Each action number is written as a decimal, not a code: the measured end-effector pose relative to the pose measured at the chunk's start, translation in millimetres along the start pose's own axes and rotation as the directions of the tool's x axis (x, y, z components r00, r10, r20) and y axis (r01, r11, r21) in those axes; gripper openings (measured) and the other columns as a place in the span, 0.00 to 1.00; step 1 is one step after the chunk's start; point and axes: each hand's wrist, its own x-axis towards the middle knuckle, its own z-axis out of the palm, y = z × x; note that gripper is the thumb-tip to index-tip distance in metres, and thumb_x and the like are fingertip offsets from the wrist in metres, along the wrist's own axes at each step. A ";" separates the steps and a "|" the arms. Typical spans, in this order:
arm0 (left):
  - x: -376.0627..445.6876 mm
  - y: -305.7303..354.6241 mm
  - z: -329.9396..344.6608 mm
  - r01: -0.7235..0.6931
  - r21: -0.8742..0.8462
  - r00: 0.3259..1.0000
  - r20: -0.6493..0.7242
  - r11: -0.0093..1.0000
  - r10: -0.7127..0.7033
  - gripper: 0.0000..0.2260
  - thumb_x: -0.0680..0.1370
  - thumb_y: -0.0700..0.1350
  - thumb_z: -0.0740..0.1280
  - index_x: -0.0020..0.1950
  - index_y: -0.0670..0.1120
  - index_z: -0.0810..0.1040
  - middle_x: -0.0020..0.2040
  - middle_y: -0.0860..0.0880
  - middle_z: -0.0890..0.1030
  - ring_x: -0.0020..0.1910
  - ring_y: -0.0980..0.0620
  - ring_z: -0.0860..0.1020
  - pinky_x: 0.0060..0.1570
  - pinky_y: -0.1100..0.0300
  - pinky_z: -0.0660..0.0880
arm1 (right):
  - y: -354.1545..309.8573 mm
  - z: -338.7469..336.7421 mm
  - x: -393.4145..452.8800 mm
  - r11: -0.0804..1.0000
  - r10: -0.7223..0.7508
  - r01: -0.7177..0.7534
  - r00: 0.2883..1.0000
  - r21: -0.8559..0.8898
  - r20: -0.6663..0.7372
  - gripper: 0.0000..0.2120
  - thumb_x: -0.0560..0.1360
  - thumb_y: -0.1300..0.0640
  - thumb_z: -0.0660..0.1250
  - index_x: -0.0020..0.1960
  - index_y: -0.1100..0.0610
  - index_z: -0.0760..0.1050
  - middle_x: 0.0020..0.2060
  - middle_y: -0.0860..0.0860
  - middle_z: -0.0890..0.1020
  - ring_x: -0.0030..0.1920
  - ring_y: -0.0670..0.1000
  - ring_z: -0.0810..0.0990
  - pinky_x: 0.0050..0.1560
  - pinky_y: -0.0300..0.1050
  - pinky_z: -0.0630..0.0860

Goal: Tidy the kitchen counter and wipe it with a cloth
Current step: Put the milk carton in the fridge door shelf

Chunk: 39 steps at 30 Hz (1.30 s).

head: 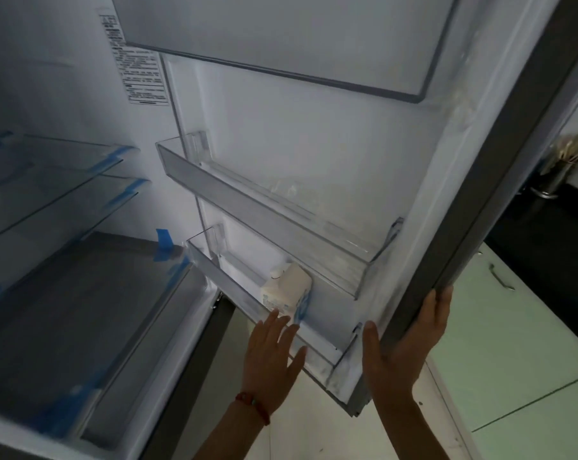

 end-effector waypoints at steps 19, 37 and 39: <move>-144.5 -104.3 -121.7 0.178 -0.206 0.978 -0.073 0.962 -0.197 0.23 0.72 0.58 0.54 0.57 0.45 0.76 0.57 0.44 0.79 0.56 0.51 0.75 0.58 0.57 0.70 | -115.8 -13.5 -120.7 0.964 0.051 -0.159 0.898 0.215 0.436 0.18 0.71 0.32 0.51 0.51 0.42 0.69 0.35 0.36 0.75 0.38 0.31 0.75 0.38 0.16 0.65; -346.9 -159.0 -170.4 0.788 -0.119 0.588 -0.140 0.604 -0.796 0.39 0.69 0.72 0.40 0.59 0.49 0.76 0.56 0.50 0.80 0.58 0.49 0.77 0.51 0.54 0.78 | -233.0 105.8 -214.5 0.904 -0.389 0.157 0.690 0.397 0.611 0.39 0.74 0.40 0.56 0.74 0.49 0.36 0.73 0.64 0.53 0.72 0.53 0.56 0.67 0.46 0.61; -355.9 -159.6 -170.3 0.809 -0.119 0.562 -0.131 0.576 -0.817 0.33 0.70 0.68 0.48 0.59 0.48 0.76 0.56 0.50 0.80 0.58 0.48 0.77 0.52 0.53 0.77 | -238.9 113.8 -219.7 0.900 -0.408 0.175 0.661 0.399 0.630 0.42 0.72 0.41 0.58 0.73 0.49 0.33 0.74 0.61 0.47 0.73 0.56 0.53 0.68 0.47 0.58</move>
